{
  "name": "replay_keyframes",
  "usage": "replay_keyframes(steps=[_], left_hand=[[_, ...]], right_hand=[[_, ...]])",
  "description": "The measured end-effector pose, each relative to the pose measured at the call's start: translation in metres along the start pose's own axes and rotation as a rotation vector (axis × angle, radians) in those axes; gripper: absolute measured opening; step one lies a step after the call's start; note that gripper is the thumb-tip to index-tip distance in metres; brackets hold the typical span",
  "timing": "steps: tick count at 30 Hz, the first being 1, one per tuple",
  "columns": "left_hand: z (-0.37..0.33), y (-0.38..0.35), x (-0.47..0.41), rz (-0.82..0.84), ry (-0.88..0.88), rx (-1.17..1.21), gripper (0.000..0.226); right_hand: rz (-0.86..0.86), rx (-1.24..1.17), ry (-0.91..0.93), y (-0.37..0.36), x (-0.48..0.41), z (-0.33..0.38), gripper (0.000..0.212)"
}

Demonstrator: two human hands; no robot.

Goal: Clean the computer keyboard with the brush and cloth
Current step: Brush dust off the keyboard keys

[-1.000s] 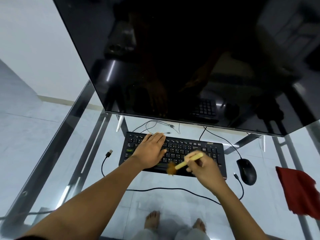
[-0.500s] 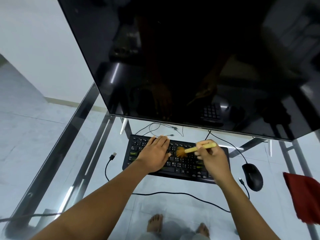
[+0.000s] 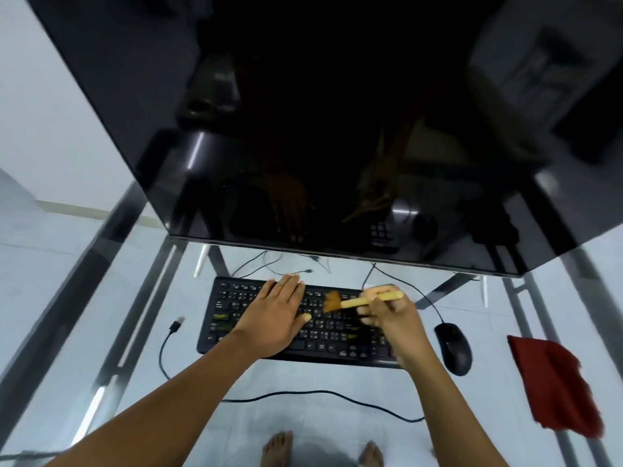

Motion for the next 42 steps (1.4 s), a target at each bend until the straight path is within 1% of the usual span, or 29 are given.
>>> replay_keyframes(steps=[1,4,5,7,9,11,12,15,16,18,19,20,22,23,25,26,27,28,29,30,32,33,34,36,37,38,40,41,42], left_hand=[[-0.006,0.0,-0.003,0.0,-0.018,0.003,0.076],[-0.023,-0.001,-0.014,0.043,-0.065,0.047,0.087],[-0.029,-0.003,-0.018,0.072,-0.08,0.058,0.094],[-0.04,-0.006,-0.023,0.108,-0.113,0.056,0.107],[-0.046,-0.01,-0.025,0.143,-0.138,0.056,0.114],[-0.053,-0.011,-0.025,0.155,-0.17,0.046,0.112],[-0.055,-0.012,-0.025,0.142,-0.184,0.032,0.108],[-0.055,-0.016,-0.023,0.012,-0.217,-0.042,0.093],[-0.055,-0.019,-0.021,0.015,-0.217,-0.052,0.09],[-0.055,-0.024,-0.021,0.019,-0.224,-0.062,0.088],[-0.056,-0.024,-0.021,0.016,-0.226,-0.068,0.088],[-0.057,-0.022,-0.02,0.009,-0.224,-0.072,0.087],[-0.056,-0.021,-0.02,0.005,-0.222,-0.071,0.087],[-0.056,-0.02,-0.02,0.009,-0.222,-0.069,0.087],[-0.056,-0.021,-0.019,0.006,-0.221,-0.07,0.085],[-0.057,-0.021,-0.019,-0.003,-0.223,-0.074,0.084],[-0.056,-0.021,-0.018,-0.012,-0.227,-0.078,0.083],[-0.056,-0.021,-0.018,-0.017,-0.232,-0.078,0.082],[-0.056,-0.022,-0.017,-0.019,-0.236,-0.077,0.081],[-0.055,-0.022,-0.017,-0.013,-0.237,-0.076,0.081],[-0.055,-0.021,-0.017,0.007,-0.237,-0.074,0.081],[-0.055,-0.021,-0.017,0.009,-0.238,-0.073,0.081],[-0.055,-0.021,-0.017,0.01,-0.241,-0.071,0.081],[-0.055,-0.023,-0.017,0.016,-0.245,-0.069,0.083],[-0.055,-0.024,-0.017,0.012,-0.244,-0.069,0.085],[-0.056,-0.024,-0.017,0.012,-0.244,-0.068,0.088],[-0.057,-0.025,-0.017,0.027,-0.241,-0.066,0.091],[-0.058,-0.025,-0.018,0.03,-0.24,-0.07,0.092],[-0.058,-0.025,-0.018,0.033,-0.241,-0.073,0.092]], right_hand=[[-0.014,0.067,0.022,0.003,0.001,0.001,0.008],[-0.249,0.133,0.083,0.03,-0.001,0.006,0.008],[-0.227,0.126,0.108,0.033,-0.001,0.007,0.01],[-0.049,0.138,0.11,0.022,-0.002,0.008,0.012],[-0.039,0.227,0.115,0.02,0.001,0.007,0.013],[-0.209,0.193,0.148,0.035,0.002,0.01,0.013],[-0.224,0.171,0.155,0.041,0.001,0.009,0.012],[-0.018,0.179,0.093,0.033,0.001,0.002,0.01],[-0.038,0.211,0.097,0.035,0.001,0.001,0.016],[-0.24,0.19,0.115,0.054,0.001,0.002,0.025],[-0.282,0.137,0.106,0.063,-0.001,-0.001,0.023],[-0.253,0.089,0.09,0.066,0.0,-0.002,0.016],[-0.088,0.049,0.012,0.06,-0.002,-0.01,0.005],[-0.083,0.095,0.007,0.06,-0.003,-0.014,0.004],[-0.251,0.158,0.012,0.073,-0.001,-0.016,0.004],[-0.311,0.113,0.033,0.08,0.001,-0.016,0.003],[-0.294,0.053,0.046,0.081,0.001,-0.018,0.004],[-0.208,-0.02,0.033,0.076,0.001,-0.019,0.007],[-0.121,-0.027,0.02,0.069,0.0,-0.022,0.006],[-0.107,0.045,0.017,0.066,0.001,-0.024,0.004],[-0.279,0.162,0.044,0.075,-0.001,-0.021,0.01],[-0.348,0.134,0.054,0.081,0.0,-0.018,0.011],[-0.336,0.075,0.068,0.083,-0.002,-0.016,0.009],[-0.108,0.03,0.034,0.067,-0.006,-0.012,0.009],[-0.027,0.118,0.017,0.059,-0.006,-0.011,0.01],[-0.037,0.211,0.022,0.057,-0.007,-0.013,0.012],[-0.279,0.302,0.078,0.07,-0.006,-0.005,0.016],[-0.334,0.268,0.093,0.075,-0.005,-0.004,0.016],[-0.306,0.205,0.095,0.075,-0.005,-0.006,0.013]])
Point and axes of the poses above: each hand's wrist, its own x-axis away from the middle knuckle, its own y-axis out of the back of the hand, z = x × y, the point moved 6 cm from there along -x, towards the middle knuckle, and after that the axes turned 6 degrees about -y, right-handed, at the moved point
